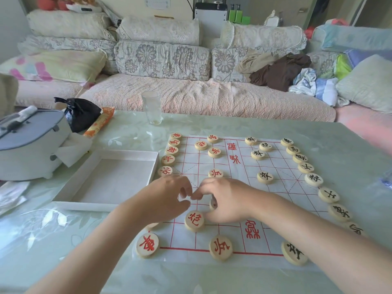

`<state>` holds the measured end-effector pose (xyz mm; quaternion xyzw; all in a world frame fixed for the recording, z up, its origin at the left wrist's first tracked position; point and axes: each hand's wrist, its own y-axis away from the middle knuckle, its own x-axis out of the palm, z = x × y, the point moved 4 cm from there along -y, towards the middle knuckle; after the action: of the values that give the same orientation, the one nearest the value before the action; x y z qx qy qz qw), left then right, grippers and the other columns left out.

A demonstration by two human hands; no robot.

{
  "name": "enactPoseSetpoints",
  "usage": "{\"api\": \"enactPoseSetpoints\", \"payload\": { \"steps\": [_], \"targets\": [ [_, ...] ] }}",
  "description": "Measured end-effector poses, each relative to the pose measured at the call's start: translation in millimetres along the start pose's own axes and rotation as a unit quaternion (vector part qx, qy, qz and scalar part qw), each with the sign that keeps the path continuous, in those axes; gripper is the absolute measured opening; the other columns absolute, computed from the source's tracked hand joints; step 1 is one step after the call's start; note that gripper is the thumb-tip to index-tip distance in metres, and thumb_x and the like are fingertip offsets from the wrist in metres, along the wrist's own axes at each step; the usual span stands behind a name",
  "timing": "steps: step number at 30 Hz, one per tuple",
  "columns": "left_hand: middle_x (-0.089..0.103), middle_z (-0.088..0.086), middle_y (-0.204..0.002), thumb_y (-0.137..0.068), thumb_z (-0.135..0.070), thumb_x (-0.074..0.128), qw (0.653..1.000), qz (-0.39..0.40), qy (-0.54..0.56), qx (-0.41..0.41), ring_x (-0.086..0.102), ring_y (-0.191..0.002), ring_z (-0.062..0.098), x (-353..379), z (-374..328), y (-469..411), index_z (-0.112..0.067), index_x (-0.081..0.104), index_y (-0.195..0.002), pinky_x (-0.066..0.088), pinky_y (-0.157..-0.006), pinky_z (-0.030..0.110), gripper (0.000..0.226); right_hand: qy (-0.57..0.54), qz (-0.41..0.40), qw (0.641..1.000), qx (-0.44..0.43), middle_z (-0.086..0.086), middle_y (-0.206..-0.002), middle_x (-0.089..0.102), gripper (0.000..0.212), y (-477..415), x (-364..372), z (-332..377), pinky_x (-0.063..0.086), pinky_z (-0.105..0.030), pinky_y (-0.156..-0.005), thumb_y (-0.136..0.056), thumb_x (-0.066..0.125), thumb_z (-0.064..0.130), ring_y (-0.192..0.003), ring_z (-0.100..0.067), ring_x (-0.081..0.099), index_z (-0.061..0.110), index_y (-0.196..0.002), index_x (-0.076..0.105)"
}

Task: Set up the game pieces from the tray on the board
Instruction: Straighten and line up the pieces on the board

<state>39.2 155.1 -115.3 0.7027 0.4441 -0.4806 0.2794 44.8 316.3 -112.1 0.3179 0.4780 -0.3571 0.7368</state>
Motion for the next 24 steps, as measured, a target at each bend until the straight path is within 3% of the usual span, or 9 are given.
{"api": "enactPoseSetpoints", "payload": {
  "steps": [2,4,6,8,10,14,19,24],
  "targets": [
    [0.057,-0.021,-0.092,-0.079,-0.039,0.067,1.000,0.003,-0.014,0.005,0.051,-0.088,0.001,-1,2,11,-0.036,0.059,-0.100,0.038,-0.070,0.011,0.023,0.016,0.015,1.000,-0.012,0.024,-0.126,0.052,0.052,5,5,7,0.028,-0.008,-0.067,-0.082,0.067,0.043,-0.076,0.015,0.042,0.039,-0.133,0.055],
    [0.058,-0.021,-0.093,-0.076,-0.046,0.069,0.999,-0.001,-0.038,0.018,0.048,-0.092,0.000,-2,3,20,-0.036,0.062,-0.101,0.041,-0.079,0.016,0.028,0.029,0.030,0.999,-0.020,0.025,-0.130,0.051,0.056,9,11,13,0.028,-0.008,-0.071,-0.082,0.067,0.033,-0.089,0.010,0.047,0.041,-0.136,0.053],
    [0.057,-0.022,-0.097,-0.074,-0.051,0.068,0.999,-0.006,-0.049,0.023,0.046,-0.096,-0.001,-1,5,28,-0.037,0.062,-0.104,0.040,-0.085,0.020,0.034,0.031,0.033,0.999,-0.017,0.026,-0.132,0.050,0.056,10,16,17,0.032,-0.014,-0.079,-0.083,0.066,0.030,-0.109,0.002,0.049,0.042,-0.136,0.053],
    [0.056,-0.023,-0.103,-0.073,-0.054,0.067,0.998,-0.009,-0.051,0.020,0.044,-0.102,0.000,2,6,34,-0.038,0.061,-0.109,0.039,-0.092,0.023,0.040,0.043,0.017,0.999,-0.009,0.024,-0.129,0.052,0.048,9,18,18,0.039,-0.020,-0.083,-0.084,0.064,0.041,-0.114,-0.004,0.052,0.042,-0.132,0.056],
    [0.056,-0.023,-0.109,-0.072,-0.057,0.066,0.998,-0.010,-0.053,0.022,0.043,-0.108,0.002,6,5,37,-0.038,0.061,-0.113,0.037,-0.096,0.025,0.045,0.075,0.001,0.997,0.007,0.019,-0.122,0.056,0.049,9,17,19,0.045,-0.028,-0.087,-0.082,0.063,0.056,-0.113,-0.008,0.055,0.040,-0.128,0.058],
    [0.058,-0.021,-0.110,-0.073,-0.058,0.065,0.997,-0.014,-0.063,0.037,0.045,-0.109,0.005,10,1,40,-0.038,0.060,-0.117,0.036,-0.094,0.025,0.049,0.102,-0.011,0.994,0.029,0.018,-0.114,0.057,0.065,12,16,21,0.042,-0.030,-0.081,-0.071,0.064,0.073,-0.106,-0.009,0.054,0.038,-0.125,0.057],
    [0.059,-0.019,-0.112,-0.075,-0.058,0.064,0.996,-0.006,-0.075,0.045,0.045,-0.111,0.005,14,-1,38,-0.037,0.060,-0.118,0.032,-0.092,0.024,0.048,0.091,-0.011,0.996,0.023,0.018,-0.110,0.059,0.048,14,15,22,0.039,-0.027,-0.075,-0.078,0.058,0.067,-0.103,-0.008,0.056,0.039,-0.116,0.062],
    [0.060,-0.019,-0.105,-0.078,-0.058,0.064,0.996,-0.019,-0.072,0.054,0.052,-0.103,0.007,17,-6,34,-0.036,0.061,-0.112,0.031,-0.088,0.023,0.041,0.094,0.000,0.995,0.030,0.018,-0.105,0.060,0.044,13,15,21,0.050,-0.032,-0.082,-0.075,0.062,0.064,-0.099,-0.007,0.056,0.040,-0.112,0.063]
  ]
}}
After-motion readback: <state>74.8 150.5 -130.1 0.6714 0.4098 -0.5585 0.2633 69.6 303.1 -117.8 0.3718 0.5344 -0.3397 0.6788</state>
